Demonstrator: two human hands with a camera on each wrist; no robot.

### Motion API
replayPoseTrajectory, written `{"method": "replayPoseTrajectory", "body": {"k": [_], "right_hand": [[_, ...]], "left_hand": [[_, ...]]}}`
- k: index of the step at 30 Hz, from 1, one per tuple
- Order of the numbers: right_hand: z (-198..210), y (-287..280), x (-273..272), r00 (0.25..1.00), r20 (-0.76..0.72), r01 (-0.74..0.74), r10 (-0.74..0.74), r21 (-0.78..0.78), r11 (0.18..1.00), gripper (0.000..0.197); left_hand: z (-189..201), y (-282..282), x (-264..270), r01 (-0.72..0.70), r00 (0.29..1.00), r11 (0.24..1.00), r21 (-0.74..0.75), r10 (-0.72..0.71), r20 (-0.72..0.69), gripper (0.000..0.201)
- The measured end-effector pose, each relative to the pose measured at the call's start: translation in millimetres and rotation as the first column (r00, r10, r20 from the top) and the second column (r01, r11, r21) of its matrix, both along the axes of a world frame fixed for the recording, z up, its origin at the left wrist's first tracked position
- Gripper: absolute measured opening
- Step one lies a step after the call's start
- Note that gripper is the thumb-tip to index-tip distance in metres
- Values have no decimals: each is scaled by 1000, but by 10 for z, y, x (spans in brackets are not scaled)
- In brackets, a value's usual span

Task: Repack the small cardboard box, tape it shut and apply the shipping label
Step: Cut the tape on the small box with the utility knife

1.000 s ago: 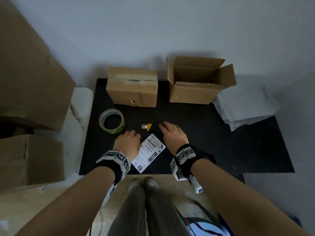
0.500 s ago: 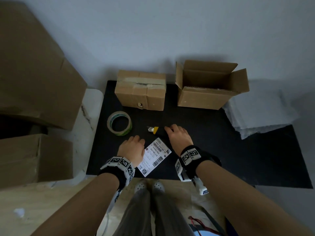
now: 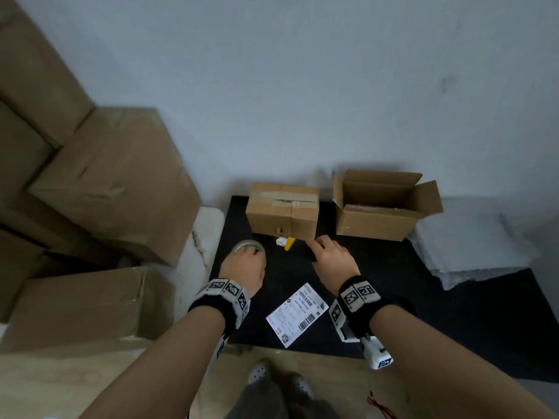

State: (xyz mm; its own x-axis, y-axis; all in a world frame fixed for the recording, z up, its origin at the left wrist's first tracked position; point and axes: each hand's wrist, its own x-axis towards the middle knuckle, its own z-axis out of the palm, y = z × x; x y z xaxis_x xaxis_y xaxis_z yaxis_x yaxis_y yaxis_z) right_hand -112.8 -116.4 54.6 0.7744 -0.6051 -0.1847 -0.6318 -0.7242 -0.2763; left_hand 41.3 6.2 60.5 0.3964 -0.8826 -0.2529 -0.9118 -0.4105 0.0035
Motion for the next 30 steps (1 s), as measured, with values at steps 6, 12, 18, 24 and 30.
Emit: {"method": "replayPoseTrajectory", "body": {"k": [6,12,18,24,30], "right_hand": [[225,17,325,999,46,28,-26,-34,999,56],[256,0,615,996,-5,87,-88,-63,994,53],[228,-72,725,989,-29,145,-146,-56,988,53],[146,-200,804,989,-14,148,-148,-46,988,53],[13,-387,886,995,15,101,-100,-79,992,56]], "left_hand": [[139,-85,292,57,998,998,-37,-56,33,28],[204,-180,655,101,995,987,-128,-98,27,29],[154,-342,1057,134,984,984,-117,-146,-105,23],[69,-587,1301,23,942,996,-92,-52,-332,62],[-90,-876,1488,-63,860,993,-103,1,-510,115]]}}
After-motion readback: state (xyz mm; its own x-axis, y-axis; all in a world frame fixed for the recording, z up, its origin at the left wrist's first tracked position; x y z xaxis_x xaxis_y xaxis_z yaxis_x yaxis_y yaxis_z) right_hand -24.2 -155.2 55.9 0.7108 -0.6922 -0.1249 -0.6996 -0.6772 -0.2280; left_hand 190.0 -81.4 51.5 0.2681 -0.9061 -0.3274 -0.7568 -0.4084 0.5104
